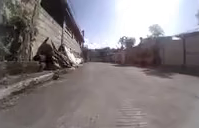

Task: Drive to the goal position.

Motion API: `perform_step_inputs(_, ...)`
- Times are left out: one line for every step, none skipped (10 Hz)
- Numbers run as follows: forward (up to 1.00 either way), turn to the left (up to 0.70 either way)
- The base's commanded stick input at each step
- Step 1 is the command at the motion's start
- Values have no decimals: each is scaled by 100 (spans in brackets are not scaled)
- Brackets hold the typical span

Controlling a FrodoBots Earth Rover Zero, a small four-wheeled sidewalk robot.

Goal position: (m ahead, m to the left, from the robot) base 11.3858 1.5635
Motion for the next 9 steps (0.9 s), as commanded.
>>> perform_step_inputs(85, 34)
perform_step_inputs(85, 34)
perform_step_inputs(85, 31)
perform_step_inputs(85, 22)
perform_step_inputs(85, 0)
perform_step_inputs(85, 0)
perform_step_inputs(85, 0)
perform_step_inputs(85, 0)
perform_step_inputs(85, 0)
